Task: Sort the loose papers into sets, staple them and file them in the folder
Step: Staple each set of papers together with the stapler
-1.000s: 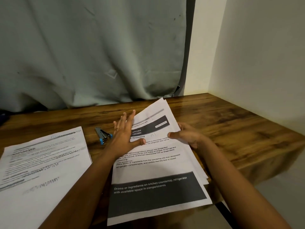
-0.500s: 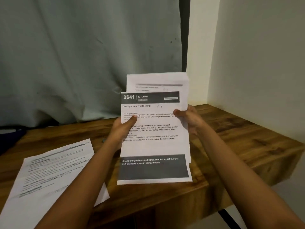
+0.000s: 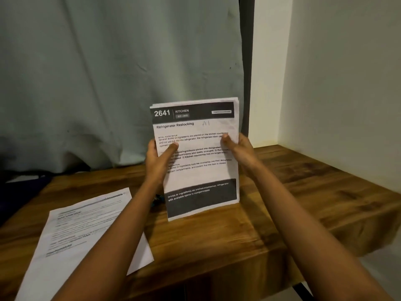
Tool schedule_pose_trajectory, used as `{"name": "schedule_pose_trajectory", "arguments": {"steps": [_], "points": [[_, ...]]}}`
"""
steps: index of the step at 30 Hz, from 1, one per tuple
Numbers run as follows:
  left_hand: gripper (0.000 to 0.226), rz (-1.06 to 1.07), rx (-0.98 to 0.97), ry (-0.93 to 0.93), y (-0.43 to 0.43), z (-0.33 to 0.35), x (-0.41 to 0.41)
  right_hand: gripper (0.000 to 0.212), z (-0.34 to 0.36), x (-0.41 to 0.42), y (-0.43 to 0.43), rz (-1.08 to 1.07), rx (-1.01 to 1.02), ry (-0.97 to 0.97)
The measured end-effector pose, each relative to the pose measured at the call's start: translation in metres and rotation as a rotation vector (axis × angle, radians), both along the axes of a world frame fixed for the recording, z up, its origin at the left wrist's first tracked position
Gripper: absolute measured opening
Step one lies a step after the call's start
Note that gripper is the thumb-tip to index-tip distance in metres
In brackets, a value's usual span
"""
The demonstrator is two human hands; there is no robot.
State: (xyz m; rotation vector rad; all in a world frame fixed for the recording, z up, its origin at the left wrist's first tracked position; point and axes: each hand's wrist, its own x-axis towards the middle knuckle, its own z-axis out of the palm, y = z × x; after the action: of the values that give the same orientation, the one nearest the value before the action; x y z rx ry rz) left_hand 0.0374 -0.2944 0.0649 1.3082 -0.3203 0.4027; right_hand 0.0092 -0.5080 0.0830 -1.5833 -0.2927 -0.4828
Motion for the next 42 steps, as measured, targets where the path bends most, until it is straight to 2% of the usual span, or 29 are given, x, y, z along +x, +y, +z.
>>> {"name": "schedule_pose_trajectory", "arguments": {"steps": [3, 6, 9, 12, 15, 18, 24, 26, 28, 31, 33, 35, 39, 42], "points": [[0.034, -0.022, -0.03, -0.001, 0.002, -0.012, -0.002, 0.015, -0.014, -0.001, 0.0, 0.008, 0.024, 0.012], [0.033, 0.005, 0.02, -0.028, 0.001, -0.025, -0.003, 0.021, -0.025, -0.001, 0.001, -0.02, 0.038, 0.027], [0.033, 0.034, 0.077, -0.081, -0.001, -0.027, -0.004, 0.015, -0.027, -0.003, 0.004, -0.039, 0.047, 0.015], [0.048, 0.076, 0.148, -0.156, -0.003, -0.014, -0.01, 0.012, -0.019, -0.006, 0.009, -0.058, 0.1, 0.004], [0.039, 0.13, 0.229, -0.217, -0.006, -0.013, -0.012, 0.014, -0.018, -0.008, 0.013, -0.086, 0.13, 0.011], [0.037, 0.182, 0.289, -0.198, -0.006, -0.032, -0.011, 0.015, -0.031, -0.011, 0.017, -0.09, 0.103, 0.04], [0.023, 0.22, 0.275, -0.159, -0.008, -0.047, -0.013, 0.02, -0.044, -0.013, 0.023, -0.137, 0.073, 0.083], [0.017, 0.156, 0.265, -0.126, -0.005, -0.04, -0.016, 0.026, -0.041, -0.013, 0.023, -0.172, 0.056, 0.092], [0.017, -0.014, 0.205, -0.026, 0.003, -0.029, -0.016, 0.026, -0.039, -0.016, 0.019, -0.189, 0.045, 0.101], [0.018, -0.233, 0.191, 0.09, 0.014, -0.008, -0.017, 0.013, -0.038, -0.02, 0.01, -0.134, 0.017, 0.153], [0.016, -0.277, 0.189, 0.119, 0.015, 0.005, -0.018, 0.01, -0.041, -0.024, 0.007, -0.074, -0.01, 0.17], [0.015, -0.332, 0.1, 0.157, 0.013, 0.018, -0.019, 0.011, -0.042, -0.027, 0.005, -0.046, -0.019, 0.169], [0.031, -0.367, -0.007, 0.179, 0.011, 0.041, -0.016, 0.01, -0.036, -0.027, 0.002, 0.011, -0.039, 0.157], [0.032, -0.382, -0.011, 0.169, 0.009, 0.047, -0.017, 0.01, -0.019, -0.024, 0.003, -0.019, -0.027, 0.125]]}}
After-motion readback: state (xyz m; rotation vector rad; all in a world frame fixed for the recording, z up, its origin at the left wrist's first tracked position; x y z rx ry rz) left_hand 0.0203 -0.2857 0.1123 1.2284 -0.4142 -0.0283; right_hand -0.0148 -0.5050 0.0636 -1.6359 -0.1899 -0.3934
